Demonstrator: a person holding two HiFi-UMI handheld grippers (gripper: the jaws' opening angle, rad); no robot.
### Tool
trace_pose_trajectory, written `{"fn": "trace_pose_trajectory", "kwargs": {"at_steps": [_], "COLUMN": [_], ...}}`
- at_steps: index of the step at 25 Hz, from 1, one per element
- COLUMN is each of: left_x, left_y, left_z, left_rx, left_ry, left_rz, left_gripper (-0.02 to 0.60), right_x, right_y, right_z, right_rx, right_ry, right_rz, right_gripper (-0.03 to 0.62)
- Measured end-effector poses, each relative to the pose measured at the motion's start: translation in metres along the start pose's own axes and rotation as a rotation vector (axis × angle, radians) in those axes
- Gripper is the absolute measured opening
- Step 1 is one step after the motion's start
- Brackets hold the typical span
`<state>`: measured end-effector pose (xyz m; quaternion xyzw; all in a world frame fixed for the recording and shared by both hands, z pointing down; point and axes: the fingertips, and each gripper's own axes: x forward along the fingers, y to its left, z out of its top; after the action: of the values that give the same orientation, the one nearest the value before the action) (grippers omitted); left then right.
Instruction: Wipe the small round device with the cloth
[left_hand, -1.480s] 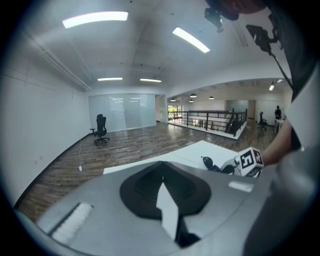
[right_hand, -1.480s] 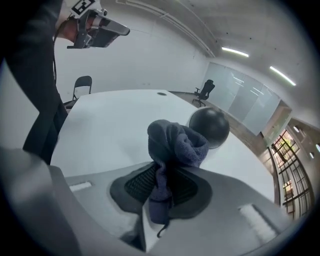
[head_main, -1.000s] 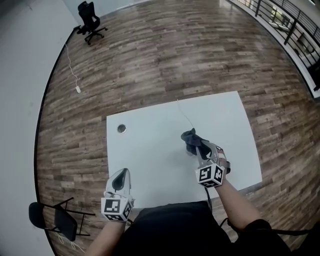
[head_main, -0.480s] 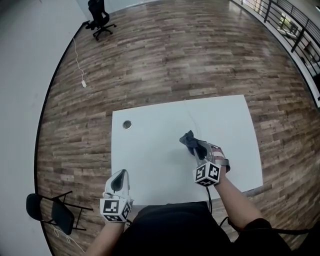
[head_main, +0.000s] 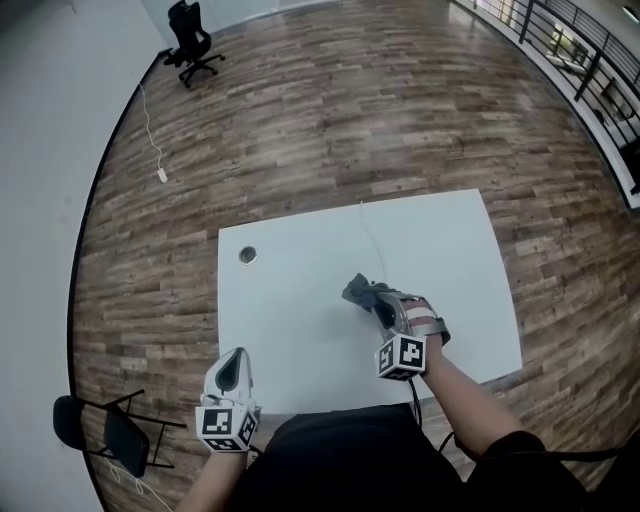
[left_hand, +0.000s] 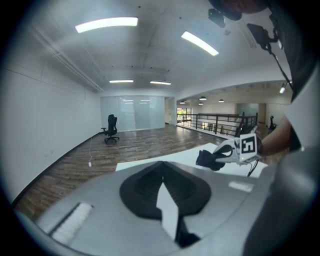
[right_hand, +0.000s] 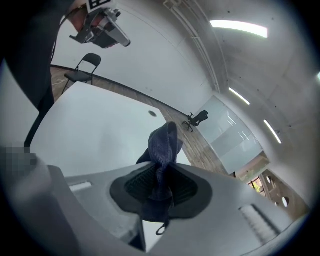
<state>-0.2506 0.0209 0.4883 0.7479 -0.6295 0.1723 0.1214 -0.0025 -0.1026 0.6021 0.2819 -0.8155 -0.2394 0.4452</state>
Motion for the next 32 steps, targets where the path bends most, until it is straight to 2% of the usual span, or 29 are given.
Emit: {"fn": "trace_pose_trajectory", "kwargs": {"at_steps": [4, 8, 10, 12, 15, 17, 18, 23, 26, 32], "left_x": [0.000, 0.000, 0.000, 0.000, 0.001, 0.001, 0.000, -0.012, -0.010, -0.005], "left_y": [0.000, -0.001, 0.000, 0.001, 0.002, 0.003, 0.004, 0.024, 0.030, 0.028], "left_z": [-0.001, 0.003, 0.002, 0.000, -0.003, -0.005, -0.006, -0.008, -0.017, -0.027], "left_rx": [0.002, 0.001, -0.003, -0.009, -0.018, -0.025, -0.029, -0.052, -0.075, -0.093], "left_ry": [0.003, 0.003, 0.004, 0.005, 0.003, 0.003, 0.003, 0.002, 0.011, 0.020], "left_rz": [0.001, -0.001, 0.000, 0.001, 0.002, 0.001, 0.002, 0.030, 0.036, 0.017], "left_gripper": [0.008, 0.008, 0.008, 0.008, 0.008, 0.008, 0.008, 0.008, 0.008, 0.008], "right_x": [0.002, 0.007, 0.003, -0.007, -0.025, -0.029, -0.025, 0.007, 0.012, 0.014], "right_y": [0.026, 0.065, 0.080, 0.073, 0.018, -0.018, -0.028, -0.020, -0.017, -0.012], "right_z": [0.003, -0.006, -0.004, 0.006, 0.018, 0.010, 0.004, -0.015, -0.026, -0.045], "right_rx": [-0.036, 0.000, 0.012, 0.018, 0.071, 0.126, 0.147, 0.185, 0.237, 0.269], "right_ry": [-0.007, 0.035, 0.011, -0.050, -0.116, -0.094, -0.070, 0.025, 0.048, 0.111], "right_rz": [0.070, 0.215, 0.261, 0.222, 0.015, -0.094, -0.114, -0.050, -0.050, -0.052], "right_gripper": [0.075, 0.075, 0.075, 0.075, 0.075, 0.075, 0.075, 0.075, 0.075, 0.074]}}
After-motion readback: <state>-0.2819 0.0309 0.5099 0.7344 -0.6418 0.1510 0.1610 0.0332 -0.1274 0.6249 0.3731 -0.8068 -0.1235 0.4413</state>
